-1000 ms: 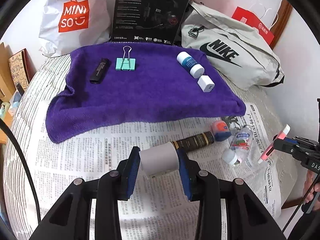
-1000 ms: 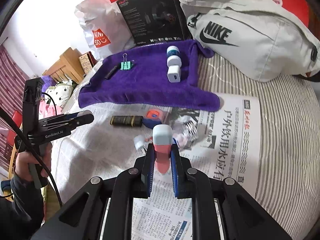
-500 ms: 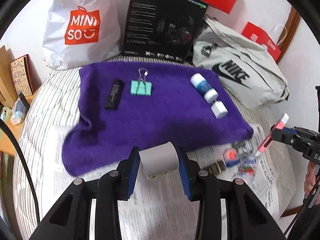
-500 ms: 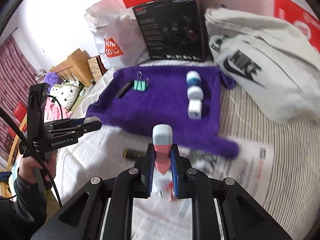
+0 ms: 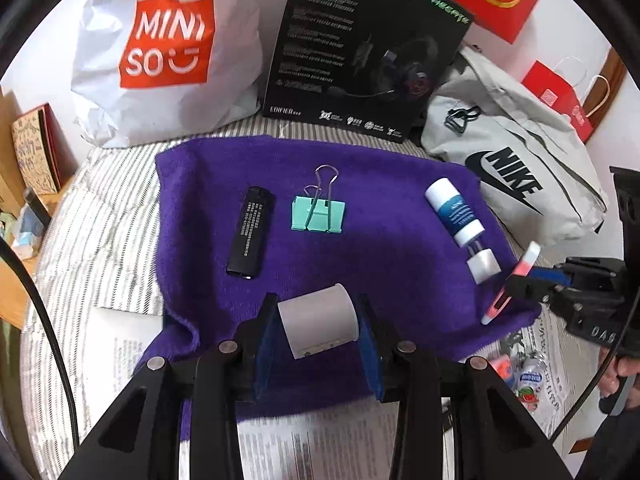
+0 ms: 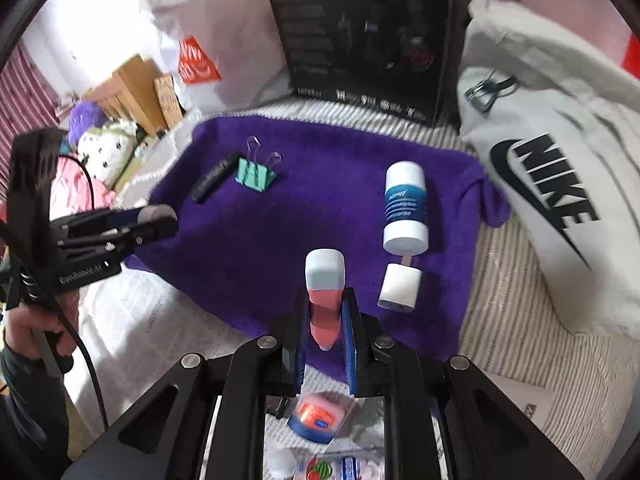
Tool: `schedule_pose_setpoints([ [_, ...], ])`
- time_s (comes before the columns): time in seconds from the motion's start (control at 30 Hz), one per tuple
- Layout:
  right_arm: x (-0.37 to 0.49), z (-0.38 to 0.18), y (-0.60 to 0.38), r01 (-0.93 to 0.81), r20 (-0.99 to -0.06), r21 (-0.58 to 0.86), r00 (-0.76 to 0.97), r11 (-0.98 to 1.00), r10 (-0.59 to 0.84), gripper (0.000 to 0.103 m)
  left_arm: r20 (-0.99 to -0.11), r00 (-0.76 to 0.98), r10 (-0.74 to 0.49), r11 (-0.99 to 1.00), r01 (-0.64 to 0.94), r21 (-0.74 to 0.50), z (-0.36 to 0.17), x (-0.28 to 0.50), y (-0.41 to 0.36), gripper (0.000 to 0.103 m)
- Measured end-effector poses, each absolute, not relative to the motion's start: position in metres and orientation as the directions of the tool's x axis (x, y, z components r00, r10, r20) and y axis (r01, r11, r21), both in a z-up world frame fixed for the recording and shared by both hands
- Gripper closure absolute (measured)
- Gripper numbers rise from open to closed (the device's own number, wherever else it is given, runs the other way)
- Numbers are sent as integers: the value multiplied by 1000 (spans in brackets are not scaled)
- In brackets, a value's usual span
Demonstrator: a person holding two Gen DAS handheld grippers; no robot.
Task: Organize rigid objects
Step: 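Carry the white roll onto the towel with the left gripper while the right carries the pink tube there, then open both grippers to set the roll and tube on the towel, then withdraw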
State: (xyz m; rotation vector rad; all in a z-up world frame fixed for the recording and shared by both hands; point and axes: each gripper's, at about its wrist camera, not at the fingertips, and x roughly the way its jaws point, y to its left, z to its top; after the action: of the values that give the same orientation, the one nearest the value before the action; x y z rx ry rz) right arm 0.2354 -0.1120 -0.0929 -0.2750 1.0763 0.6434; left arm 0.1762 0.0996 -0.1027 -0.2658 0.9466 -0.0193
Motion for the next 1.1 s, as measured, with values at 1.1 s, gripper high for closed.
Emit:
schedule_pose_setpoints([
  [1.1, 266, -143, -84, -633, -894, 98, 284, 768, 347, 85, -817, 571, -83, 996, 33, -78, -137, 227, 74, 64],
])
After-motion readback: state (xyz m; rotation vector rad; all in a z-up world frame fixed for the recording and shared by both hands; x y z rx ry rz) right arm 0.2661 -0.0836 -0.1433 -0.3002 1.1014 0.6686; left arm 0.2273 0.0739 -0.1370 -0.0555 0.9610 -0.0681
